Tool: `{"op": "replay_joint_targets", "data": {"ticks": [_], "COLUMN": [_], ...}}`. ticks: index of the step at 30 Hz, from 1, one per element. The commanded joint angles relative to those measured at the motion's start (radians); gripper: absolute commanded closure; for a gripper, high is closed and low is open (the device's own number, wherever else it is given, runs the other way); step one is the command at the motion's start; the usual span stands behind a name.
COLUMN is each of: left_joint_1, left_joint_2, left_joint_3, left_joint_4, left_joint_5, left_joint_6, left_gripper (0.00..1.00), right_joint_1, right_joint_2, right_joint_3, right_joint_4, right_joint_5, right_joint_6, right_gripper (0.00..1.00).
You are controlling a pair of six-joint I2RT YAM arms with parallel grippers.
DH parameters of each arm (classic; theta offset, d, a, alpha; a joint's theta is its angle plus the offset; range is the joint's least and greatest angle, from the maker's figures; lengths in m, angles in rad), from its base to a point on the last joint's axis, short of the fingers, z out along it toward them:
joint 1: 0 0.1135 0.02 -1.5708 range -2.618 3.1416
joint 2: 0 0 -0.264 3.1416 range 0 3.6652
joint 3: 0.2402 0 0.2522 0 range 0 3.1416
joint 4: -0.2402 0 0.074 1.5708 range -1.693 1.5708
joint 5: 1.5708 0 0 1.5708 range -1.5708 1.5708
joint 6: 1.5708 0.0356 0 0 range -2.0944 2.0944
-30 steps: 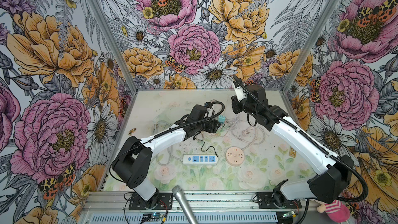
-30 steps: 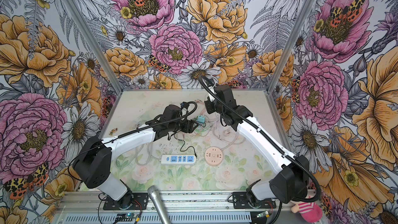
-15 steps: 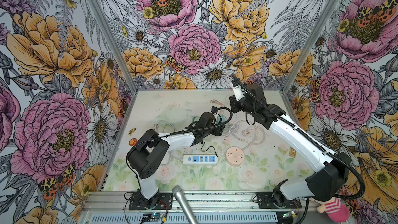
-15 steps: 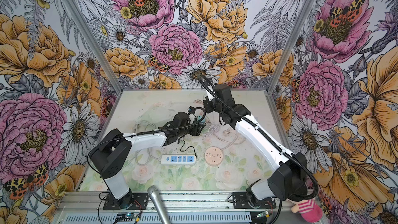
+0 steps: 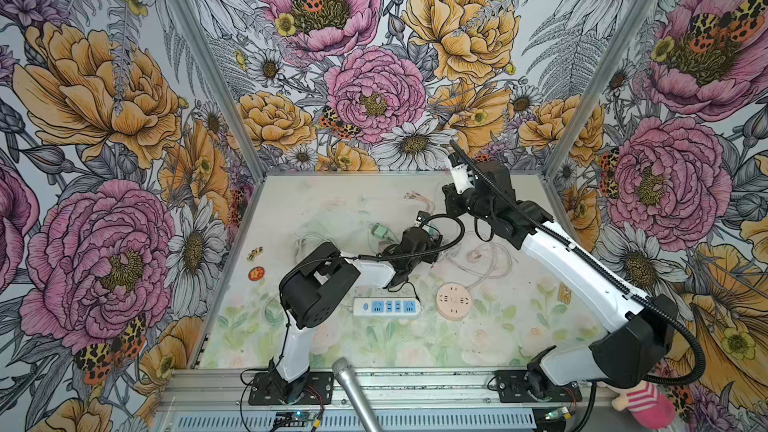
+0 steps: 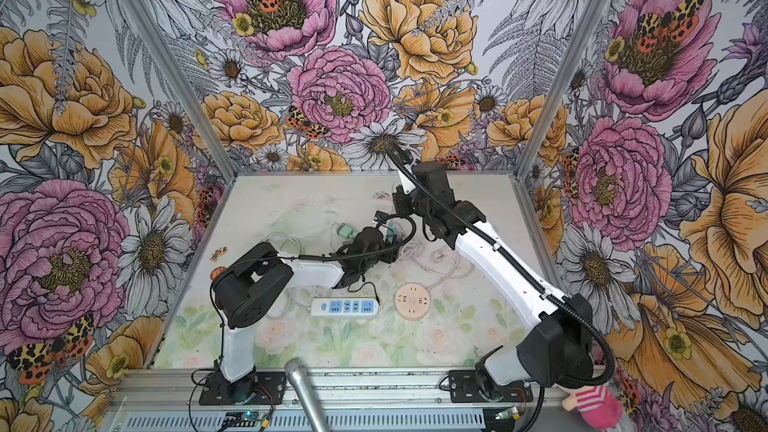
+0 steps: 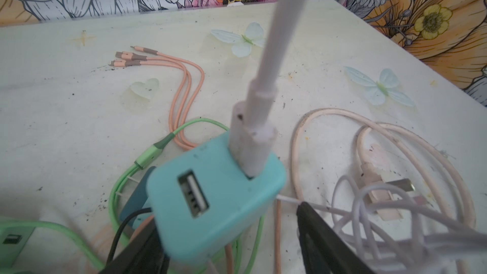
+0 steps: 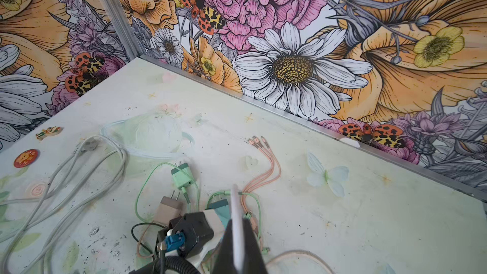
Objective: Insert the plug
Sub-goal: 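Grasp the teal charger with the left gripper while the right holds the cable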
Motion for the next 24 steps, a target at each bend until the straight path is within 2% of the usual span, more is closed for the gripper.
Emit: {"op": "replay_joint_targets", "data": {"ticks": [1,8,12,20,22,24], "left_joint_1": [-0.006,-0.005,0.013,0.048,0.051,0.057], "left_joint_2": [0.014,-0.010,-0.052,-0.146,-0.167,-0.195], "left_joint_3": [0.003,-0.035,-0.065,-0.087,-0.080,-0.066], "left_joint_4": [0.141,0.203,0.199,0.126,0.109,0.074], "left_joint_5": [-0.083,-0.069,-0.013,0.121,0.137,0.146], "left_joint_6": [-0.005,0.044,0.056,0.087,0.096,0.105], "left_gripper": [0.31,0.41,0.47,0.53,0.60,0.61], "right_joint_1": [-0.005,-0.018,-0.032,-0.067,-0.071,-0.074], "right_joint_2": [-0.030,-0.020,-0.019,-0.037,-0.039,-0.039], "right_joint_3": [-0.012,-0.023,-0.024,-0.029,-0.036,-0.045], "right_joint_4": [0.027,0.027,0.027,0.027,0.027,0.028], "right_joint_5": [0.000,0.011,0.012,-0.013,-0.016,-0.013], "right_joint_6": [0.004,0.002,0.004,-0.002,-0.005,-0.003], "right_gripper": [1.00,1.00,1.00,1.00,1.00,1.00]}}
